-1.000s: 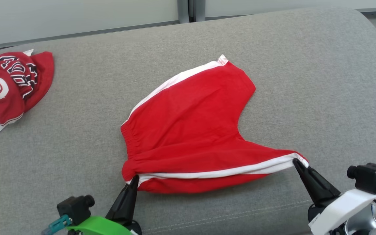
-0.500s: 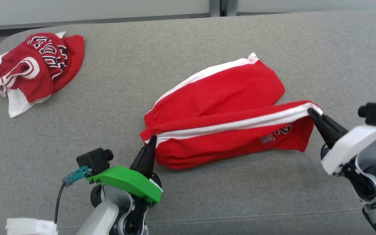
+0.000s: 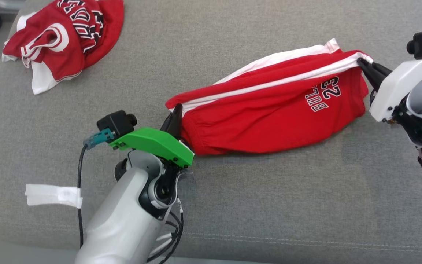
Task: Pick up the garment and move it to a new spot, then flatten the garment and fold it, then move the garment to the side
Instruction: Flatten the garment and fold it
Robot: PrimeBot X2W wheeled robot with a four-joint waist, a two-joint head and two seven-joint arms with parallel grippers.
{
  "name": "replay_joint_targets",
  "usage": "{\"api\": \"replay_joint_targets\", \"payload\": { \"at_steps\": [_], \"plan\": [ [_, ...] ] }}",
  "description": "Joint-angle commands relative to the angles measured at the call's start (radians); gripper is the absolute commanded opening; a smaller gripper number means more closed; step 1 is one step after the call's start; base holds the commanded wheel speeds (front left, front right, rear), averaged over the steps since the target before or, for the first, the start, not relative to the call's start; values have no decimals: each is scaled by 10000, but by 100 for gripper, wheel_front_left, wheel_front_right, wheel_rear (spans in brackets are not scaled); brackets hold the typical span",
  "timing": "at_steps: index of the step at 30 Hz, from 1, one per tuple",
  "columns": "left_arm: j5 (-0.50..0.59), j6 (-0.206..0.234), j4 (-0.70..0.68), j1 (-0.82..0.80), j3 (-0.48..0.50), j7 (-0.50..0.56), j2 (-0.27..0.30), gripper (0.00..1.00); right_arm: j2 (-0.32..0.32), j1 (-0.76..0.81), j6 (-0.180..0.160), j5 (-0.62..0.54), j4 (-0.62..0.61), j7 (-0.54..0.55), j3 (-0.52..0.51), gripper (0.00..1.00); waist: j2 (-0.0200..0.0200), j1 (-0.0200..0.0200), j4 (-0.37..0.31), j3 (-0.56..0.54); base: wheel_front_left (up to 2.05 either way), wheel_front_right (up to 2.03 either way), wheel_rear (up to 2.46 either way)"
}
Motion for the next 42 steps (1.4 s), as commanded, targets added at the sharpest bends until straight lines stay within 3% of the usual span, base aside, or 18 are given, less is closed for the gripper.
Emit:
{"api": "replay_joint_targets", "payload": {
  "at_steps": [1,11,23,24,25,26,27,28,29,30,42],
  "plan": [
    [-209,48,182,-452,-75,-133,22,0,-158,-448,-15,80,363,-20,170,0,0,0,477,551,0,0,0],
    [-1658,327,589,-1671,-1712,-763,5,0,-414,-2237,-14,551,2277,-81,1388,0,0,0,654,944,0,0,0],
    [-2367,388,1825,-3142,-2962,-952,2,0,-351,-3611,-14,1228,3635,-243,2565,0,0,0,589,1287,0,0,0],
    [-2379,351,1891,-3258,-3110,-884,2,2,-341,-3694,-14,1288,3721,-274,2641,14,0,0,591,1302,0,0,0],
    [-2326,317,1977,-3382,-3242,-819,2,16,-338,-3772,-14,1348,3799,-321,2716,46,0,0,596,1312,0,0,0],
    [-2276,268,2067,-3500,-3348,-775,2,41,-350,-3850,-14,1415,3864,-336,2787,86,0,0,603,1315,0,0,0],
    [-2182,266,2164,-3620,-3465,-730,2,53,-371,-3922,-14,1489,3908,-341,2872,100,0,0,617,1305,0,0,0],
    [-2102,257,2252,-3716,-3558,-697,2,78,-396,-3970,-14,1562,3934,-353,2961,100,0,0,632,1287,0,0,0],
    [-2064,226,2342,-3809,-3628,-641,3,95,-431,-4017,-12,1642,3962,-352,3038,100,0,0,648,1265,0,0,0],
    [-2002,193,2431,-3906,-3696,-584,3,100,-479,-4059,-12,1723,3988,-338,3113,100,0,0,666,1238,0,0,0],
    [-1816,38,2555,-4209,-3890,-223,447,100,-1090,-4313,-12,2605,4048,22,3844,100,0,0,808,950,0,0,0]
  ]
}}
